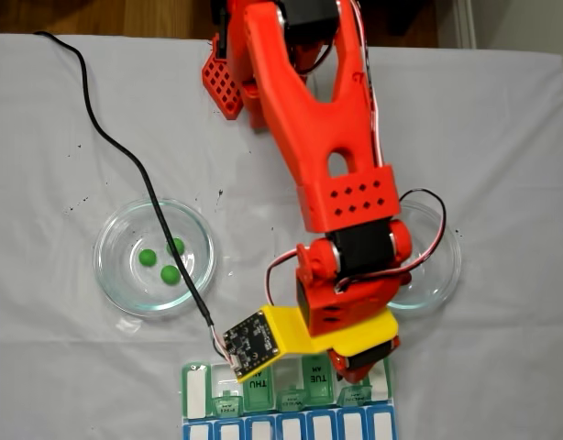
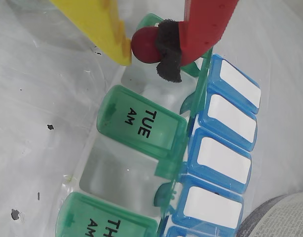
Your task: Sort medicines into box.
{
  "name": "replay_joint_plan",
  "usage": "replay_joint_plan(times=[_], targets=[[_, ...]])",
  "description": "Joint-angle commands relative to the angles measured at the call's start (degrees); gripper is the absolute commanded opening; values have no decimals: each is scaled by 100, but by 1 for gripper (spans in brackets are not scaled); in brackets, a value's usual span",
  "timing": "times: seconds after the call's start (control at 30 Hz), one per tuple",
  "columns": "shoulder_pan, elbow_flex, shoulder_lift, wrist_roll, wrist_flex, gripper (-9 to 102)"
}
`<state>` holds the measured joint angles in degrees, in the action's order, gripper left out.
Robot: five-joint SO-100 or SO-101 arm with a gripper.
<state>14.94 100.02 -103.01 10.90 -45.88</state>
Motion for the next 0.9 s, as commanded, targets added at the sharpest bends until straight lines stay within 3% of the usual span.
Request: replay_joint_plan(times=[0.0,0.7,0.87], targets=[[123,-132,-290,0,-62,0],[-18,-44,167,114,984,0],[-79,-167,334,193,949,7]])
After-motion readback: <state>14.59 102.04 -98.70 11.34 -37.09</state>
